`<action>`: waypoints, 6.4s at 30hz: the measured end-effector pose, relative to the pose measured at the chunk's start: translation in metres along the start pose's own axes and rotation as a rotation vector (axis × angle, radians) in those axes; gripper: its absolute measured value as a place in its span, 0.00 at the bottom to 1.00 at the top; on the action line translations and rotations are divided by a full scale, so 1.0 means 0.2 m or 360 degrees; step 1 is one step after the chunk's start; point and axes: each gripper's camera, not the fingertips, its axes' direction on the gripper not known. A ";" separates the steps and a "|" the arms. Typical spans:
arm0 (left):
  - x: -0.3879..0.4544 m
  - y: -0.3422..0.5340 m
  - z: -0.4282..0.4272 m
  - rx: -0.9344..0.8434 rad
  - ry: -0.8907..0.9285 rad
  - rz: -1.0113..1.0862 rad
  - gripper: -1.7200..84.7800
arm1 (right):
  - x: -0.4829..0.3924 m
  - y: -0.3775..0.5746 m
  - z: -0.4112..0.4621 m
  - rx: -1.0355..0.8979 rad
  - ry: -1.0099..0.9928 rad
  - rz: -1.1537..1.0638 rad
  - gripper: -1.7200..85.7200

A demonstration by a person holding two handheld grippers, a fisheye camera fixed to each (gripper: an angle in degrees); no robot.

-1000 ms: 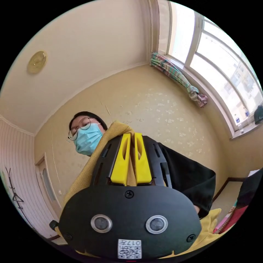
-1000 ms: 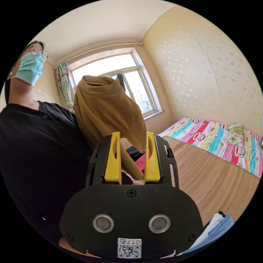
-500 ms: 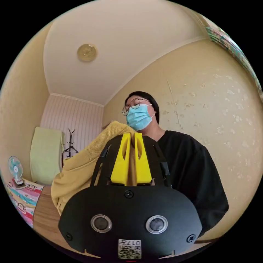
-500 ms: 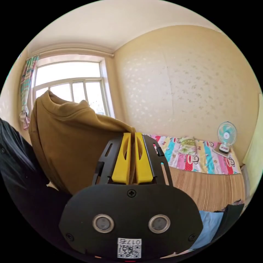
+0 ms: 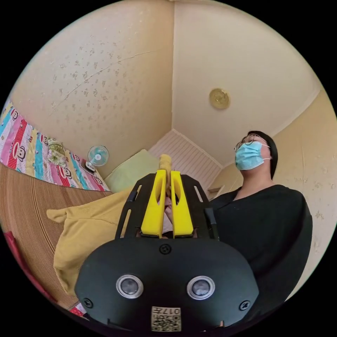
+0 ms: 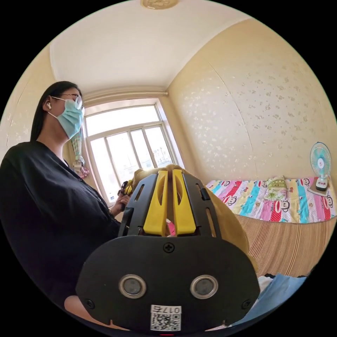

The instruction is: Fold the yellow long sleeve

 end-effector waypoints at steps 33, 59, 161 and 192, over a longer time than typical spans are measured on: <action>-2.46 0.84 0.73 -0.1492 -0.1780 -0.1550 0.13 | 2.28 0.03 1.73 -0.2136 0.0818 0.1041 0.09; -1.70 0.84 0.50 -0.1933 -0.2638 -0.1262 0.09 | 2.59 -0.22 0.93 -0.2348 0.0781 0.1890 0.02; -0.94 -1.16 0.12 -0.1110 -0.1465 -0.1377 0.17 | 2.17 -0.53 1.60 -0.1616 0.0558 0.1509 0.15; -1.36 -0.21 0.26 -0.1091 -0.1698 -0.1221 0.15 | 2.42 -0.83 -0.07 -0.0209 0.0948 0.2898 0.16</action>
